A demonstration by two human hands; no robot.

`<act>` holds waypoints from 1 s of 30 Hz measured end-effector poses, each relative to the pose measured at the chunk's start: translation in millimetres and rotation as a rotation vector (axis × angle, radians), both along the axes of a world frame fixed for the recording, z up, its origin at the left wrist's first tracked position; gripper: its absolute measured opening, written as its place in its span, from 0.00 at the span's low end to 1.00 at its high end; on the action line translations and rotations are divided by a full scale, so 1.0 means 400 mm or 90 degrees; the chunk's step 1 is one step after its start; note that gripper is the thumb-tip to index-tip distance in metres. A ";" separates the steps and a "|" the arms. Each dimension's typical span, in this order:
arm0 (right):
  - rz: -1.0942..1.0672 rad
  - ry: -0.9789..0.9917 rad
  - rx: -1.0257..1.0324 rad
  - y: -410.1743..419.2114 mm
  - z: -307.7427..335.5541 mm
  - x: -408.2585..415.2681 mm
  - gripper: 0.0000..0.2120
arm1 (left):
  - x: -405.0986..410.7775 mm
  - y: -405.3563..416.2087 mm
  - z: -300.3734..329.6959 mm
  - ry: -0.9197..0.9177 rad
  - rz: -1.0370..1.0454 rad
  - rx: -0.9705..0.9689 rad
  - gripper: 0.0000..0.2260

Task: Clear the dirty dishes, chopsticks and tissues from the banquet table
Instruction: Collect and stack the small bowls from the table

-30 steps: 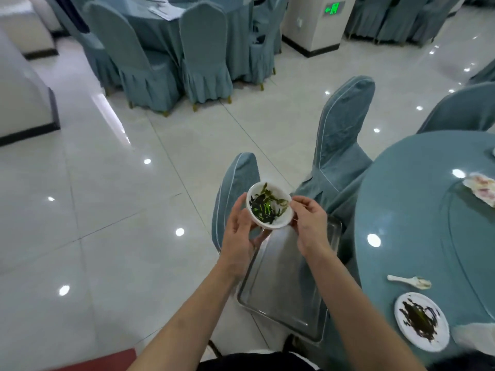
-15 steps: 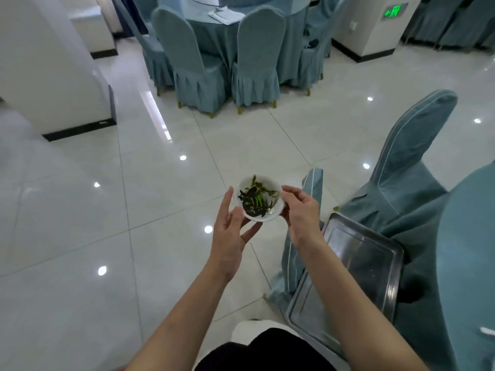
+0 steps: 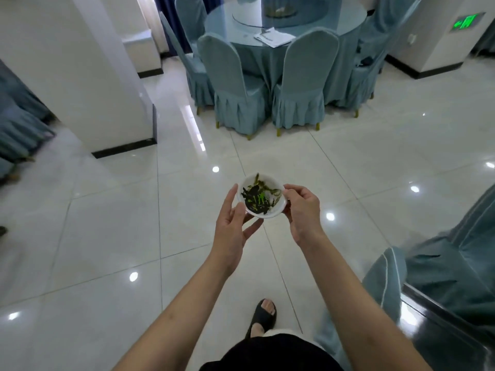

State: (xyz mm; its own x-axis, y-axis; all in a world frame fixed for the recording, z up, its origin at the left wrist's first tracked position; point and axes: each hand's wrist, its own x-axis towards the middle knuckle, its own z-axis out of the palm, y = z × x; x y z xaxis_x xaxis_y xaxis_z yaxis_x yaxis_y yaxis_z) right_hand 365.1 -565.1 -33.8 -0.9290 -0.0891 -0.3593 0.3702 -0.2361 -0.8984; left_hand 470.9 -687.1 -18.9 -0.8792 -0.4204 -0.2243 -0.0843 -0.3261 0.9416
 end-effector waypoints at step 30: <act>-0.564 0.008 0.054 0.330 0.092 -1.205 0.04 | -1.563 0.233 0.079 0.046 -0.570 0.050 0.17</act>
State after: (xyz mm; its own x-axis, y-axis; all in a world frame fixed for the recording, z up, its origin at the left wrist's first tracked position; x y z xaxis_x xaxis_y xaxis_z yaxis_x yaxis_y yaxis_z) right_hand -116.8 -433.1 2.9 -0.6481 0.6905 -0.3212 0.0735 -0.3631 -0.9289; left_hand -154.2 -593.8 12.9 -0.8833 0.4425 -0.1552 -0.2794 -0.2310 0.9320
